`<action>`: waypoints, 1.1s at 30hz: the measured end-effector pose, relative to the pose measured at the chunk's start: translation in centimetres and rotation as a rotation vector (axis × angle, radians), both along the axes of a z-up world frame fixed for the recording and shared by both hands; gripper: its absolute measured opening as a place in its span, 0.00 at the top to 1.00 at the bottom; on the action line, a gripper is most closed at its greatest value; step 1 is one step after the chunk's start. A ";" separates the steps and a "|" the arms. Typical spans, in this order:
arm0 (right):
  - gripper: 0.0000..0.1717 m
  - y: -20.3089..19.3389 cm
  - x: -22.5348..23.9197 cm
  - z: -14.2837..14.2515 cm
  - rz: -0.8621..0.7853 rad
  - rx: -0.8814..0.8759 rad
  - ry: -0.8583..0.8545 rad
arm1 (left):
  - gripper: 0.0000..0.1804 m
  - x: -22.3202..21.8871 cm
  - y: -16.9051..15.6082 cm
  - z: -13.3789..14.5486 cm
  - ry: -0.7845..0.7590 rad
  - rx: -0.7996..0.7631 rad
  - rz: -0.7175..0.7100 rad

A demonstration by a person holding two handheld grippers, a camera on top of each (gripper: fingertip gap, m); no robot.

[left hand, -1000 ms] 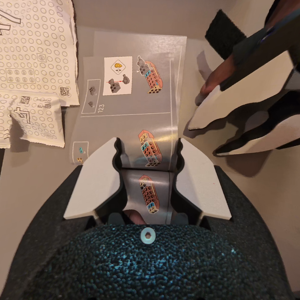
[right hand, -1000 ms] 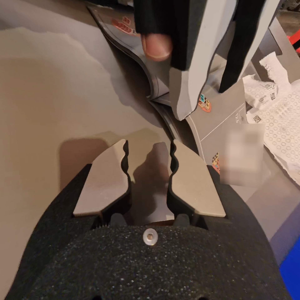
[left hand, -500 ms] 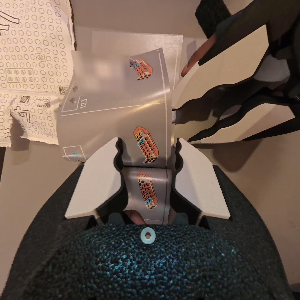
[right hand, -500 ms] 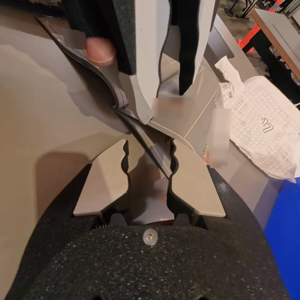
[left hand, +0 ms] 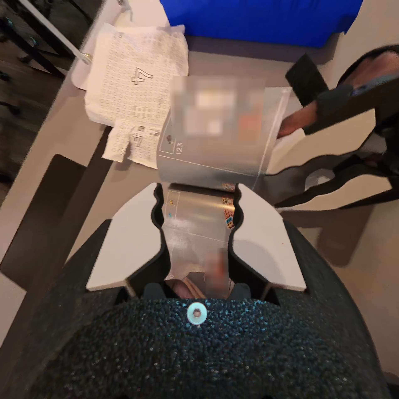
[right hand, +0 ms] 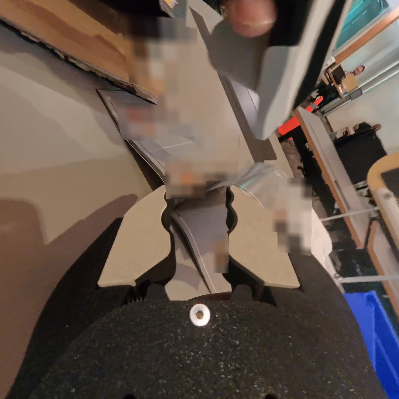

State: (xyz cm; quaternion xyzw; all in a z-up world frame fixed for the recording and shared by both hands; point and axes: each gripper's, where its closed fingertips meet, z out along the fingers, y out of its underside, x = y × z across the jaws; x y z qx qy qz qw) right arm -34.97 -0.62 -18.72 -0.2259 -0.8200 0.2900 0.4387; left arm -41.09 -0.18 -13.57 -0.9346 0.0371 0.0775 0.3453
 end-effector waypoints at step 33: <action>0.75 -5.8 -4.3 1.1 0.307 0.012 -0.251 | 0.66 -4.2 -5.0 4.3 0.075 0.116 0.132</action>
